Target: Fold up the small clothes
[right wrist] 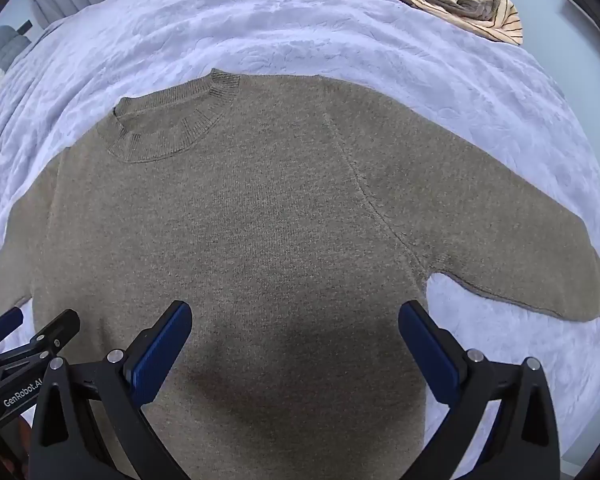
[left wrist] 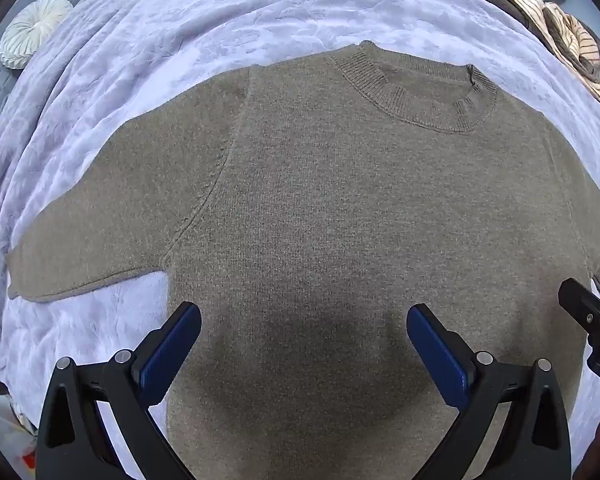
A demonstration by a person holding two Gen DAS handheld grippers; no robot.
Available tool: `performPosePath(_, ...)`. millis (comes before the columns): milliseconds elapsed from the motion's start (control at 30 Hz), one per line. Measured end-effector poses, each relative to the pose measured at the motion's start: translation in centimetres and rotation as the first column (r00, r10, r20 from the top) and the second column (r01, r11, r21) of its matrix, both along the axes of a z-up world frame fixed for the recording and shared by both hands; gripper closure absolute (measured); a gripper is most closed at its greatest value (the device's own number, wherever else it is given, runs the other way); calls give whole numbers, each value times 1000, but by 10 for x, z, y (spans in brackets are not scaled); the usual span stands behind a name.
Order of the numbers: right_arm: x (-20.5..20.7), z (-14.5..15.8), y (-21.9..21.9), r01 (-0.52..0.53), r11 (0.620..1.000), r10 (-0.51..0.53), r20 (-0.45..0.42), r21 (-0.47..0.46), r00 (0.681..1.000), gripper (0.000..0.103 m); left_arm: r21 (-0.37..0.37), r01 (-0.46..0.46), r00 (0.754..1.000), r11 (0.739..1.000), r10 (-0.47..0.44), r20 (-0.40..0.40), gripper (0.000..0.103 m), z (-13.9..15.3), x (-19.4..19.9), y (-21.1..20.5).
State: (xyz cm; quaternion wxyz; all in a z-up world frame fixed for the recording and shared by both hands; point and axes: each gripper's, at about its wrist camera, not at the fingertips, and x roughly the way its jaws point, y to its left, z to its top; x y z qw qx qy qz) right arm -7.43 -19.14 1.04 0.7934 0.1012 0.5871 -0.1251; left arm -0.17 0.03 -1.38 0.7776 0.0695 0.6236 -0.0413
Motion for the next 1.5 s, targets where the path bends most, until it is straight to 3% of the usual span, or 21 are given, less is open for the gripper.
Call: performPosePath(1500,-3,-7,6,-1,1000,1,-3,28,1000,0,-9,2,1000,1000,-3,-19,0,0,3,-2)
